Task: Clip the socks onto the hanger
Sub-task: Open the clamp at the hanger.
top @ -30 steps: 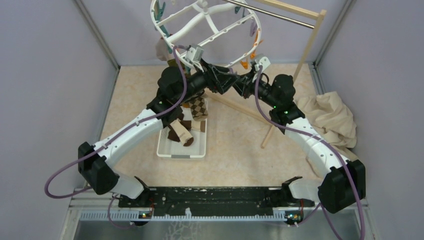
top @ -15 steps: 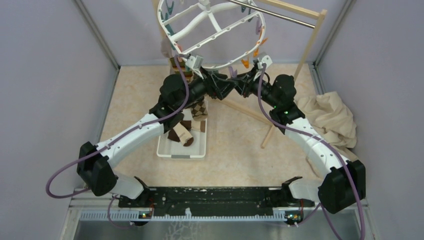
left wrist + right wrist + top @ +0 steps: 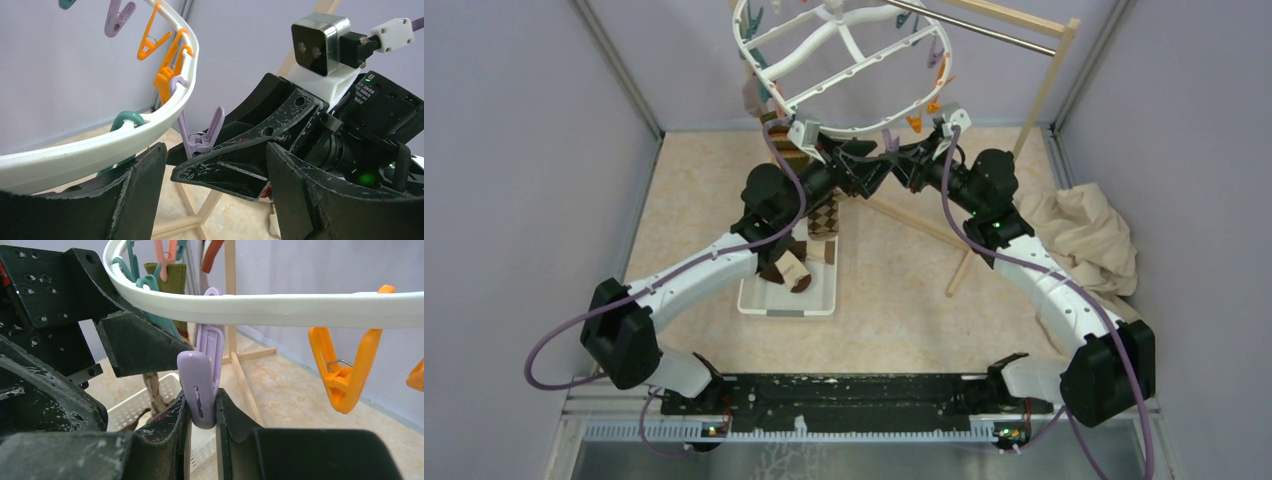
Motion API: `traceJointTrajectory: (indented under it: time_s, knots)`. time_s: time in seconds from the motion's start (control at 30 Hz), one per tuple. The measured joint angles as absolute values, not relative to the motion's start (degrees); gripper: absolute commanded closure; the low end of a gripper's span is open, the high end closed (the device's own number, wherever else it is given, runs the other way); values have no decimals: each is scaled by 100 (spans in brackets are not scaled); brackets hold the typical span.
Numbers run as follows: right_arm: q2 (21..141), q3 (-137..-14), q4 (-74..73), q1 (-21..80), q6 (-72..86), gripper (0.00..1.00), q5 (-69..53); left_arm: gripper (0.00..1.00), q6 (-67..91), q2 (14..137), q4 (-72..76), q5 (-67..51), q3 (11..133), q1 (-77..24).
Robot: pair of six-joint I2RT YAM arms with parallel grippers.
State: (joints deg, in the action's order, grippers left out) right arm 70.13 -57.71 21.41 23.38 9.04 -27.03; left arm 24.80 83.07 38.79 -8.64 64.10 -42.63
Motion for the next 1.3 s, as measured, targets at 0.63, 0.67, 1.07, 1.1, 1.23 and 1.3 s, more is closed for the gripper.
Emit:
traceJointTrajectory:
  time_s: [0.63,0.67,1.07,1.1,1.23,1.3]
  knots:
    - [7013,-5771,2150,2276,832,100,-2488,28,2018,9024,5199,-943,6405,-4296]
    - [7013,-5771,2152,2276,814,100,-2486,29,1984,9024,5223,-937,6405,-4307]
    - [7013,-5771,2147,2316,661,100,-2379,38,1833,9024,5413,-871,6394,-4370]
    - [7013,-5771,2143,2320,650,100,-2375,39,1835,9024,5437,-856,6381,-4375]
    - [7013,-5714,2137,2327,613,100,-2403,40,1868,9000,5638,-624,6246,-4401]
    - [7013,-5658,2141,2381,600,100,-2416,41,1916,8973,5682,-462,6191,-4401]
